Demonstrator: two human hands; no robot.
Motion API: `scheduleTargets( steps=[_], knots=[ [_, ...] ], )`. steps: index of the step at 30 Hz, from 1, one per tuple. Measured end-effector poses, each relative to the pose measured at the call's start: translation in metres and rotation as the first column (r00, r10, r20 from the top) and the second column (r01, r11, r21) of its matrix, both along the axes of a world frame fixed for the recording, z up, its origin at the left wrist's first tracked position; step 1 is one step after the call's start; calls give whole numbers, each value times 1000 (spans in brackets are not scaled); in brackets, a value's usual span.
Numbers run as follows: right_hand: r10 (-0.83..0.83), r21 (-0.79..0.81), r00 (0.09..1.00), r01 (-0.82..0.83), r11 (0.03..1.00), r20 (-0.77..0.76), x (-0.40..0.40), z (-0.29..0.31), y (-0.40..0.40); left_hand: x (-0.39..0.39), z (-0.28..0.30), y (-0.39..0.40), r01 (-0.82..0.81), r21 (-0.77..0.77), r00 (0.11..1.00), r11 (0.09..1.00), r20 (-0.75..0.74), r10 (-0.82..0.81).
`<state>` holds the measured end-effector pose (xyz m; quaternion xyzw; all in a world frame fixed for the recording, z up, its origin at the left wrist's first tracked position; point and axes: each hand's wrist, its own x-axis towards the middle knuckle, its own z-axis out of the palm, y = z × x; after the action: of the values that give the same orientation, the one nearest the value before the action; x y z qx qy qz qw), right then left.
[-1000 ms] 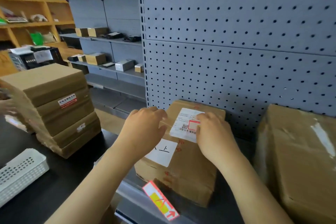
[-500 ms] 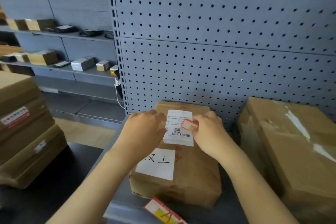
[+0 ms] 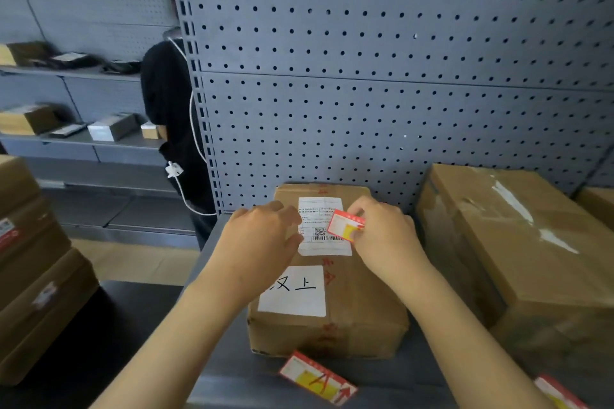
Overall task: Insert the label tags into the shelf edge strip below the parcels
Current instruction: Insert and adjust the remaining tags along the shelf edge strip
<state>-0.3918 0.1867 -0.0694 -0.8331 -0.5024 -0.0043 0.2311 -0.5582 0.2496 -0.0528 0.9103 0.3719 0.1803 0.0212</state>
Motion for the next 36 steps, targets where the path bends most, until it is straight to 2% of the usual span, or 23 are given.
scheduleTargets(
  steps=[6,10,13,19,26,36],
  knots=[
    [25,86,999,-22,996,-31,-10,13,-28,12,4,-6,61,38,997,997,34,-62],
    [-39,254,985,-5,967,170,-4,37,-62,38,21,-23,130,87,984,988,112,-139],
    [-148,316,963,71,946,226,12,58,-96,63,33,-41,219,120,965,968,122,-233],
    [-321,282,918,252,926,233,53,69,-179,123,47,-103,429,151,891,891,95,-445],
    [-477,235,873,445,864,100,103,61,-304,208,49,-216,654,155,742,741,59,-667],
    [-634,218,772,610,762,54,179,44,-470,321,35,-374,799,57,598,599,30,-801]
  ],
)
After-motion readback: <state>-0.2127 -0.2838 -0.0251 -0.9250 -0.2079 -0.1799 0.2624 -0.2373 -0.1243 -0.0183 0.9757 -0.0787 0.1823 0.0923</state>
